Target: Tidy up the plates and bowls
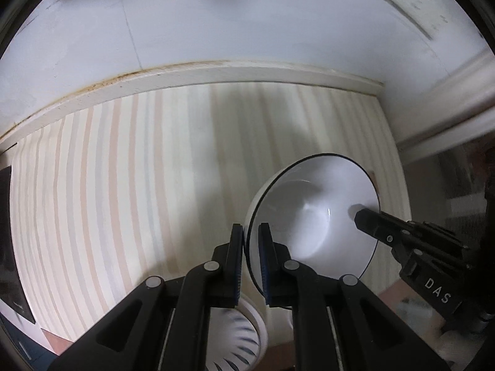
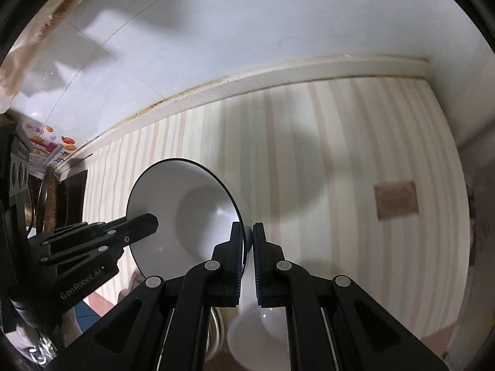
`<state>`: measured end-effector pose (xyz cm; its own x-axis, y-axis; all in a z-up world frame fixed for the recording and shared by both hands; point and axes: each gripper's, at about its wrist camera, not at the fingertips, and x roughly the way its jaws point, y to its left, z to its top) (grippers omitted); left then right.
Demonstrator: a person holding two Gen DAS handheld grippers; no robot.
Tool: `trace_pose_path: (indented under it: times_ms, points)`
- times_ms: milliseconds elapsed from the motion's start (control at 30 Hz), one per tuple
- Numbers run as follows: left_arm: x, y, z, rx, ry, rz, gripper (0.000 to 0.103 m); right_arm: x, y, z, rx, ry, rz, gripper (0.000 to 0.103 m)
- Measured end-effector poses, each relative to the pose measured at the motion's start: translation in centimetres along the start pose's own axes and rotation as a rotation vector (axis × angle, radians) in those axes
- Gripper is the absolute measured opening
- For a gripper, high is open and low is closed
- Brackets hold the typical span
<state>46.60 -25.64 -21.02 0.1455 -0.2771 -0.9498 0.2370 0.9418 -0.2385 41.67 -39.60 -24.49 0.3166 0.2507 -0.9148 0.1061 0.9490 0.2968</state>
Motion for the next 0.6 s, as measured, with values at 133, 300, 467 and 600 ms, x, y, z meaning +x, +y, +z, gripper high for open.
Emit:
trace_pose_path:
  times_ms: [133,300,467,600]
  points:
    - [-0.5,-1.8,-2.2,0.049,0.007,-0.002,0.008,-2.2,-1.6,-3.2,0.030,-0.012,0.002,0.008]
    - [-0.8,-3.8,-5.4,0.095,0.024,-0.005,0.008,-3.9,-3.6,-7.1,0.063,-0.014,-0.007,0.008]
    - [-0.3,-5.2,-7.2,0.118,0.051,-0.007,0.008,-4.0,-5.2,-10.2,0.081,0.008,-0.011,0.008]
    - [0.5,-6.1,-8.2,0.137,0.069,-0.003,0.008,-3.3,-6.4,-11.9,0.099,0.031,-0.014,0.008]
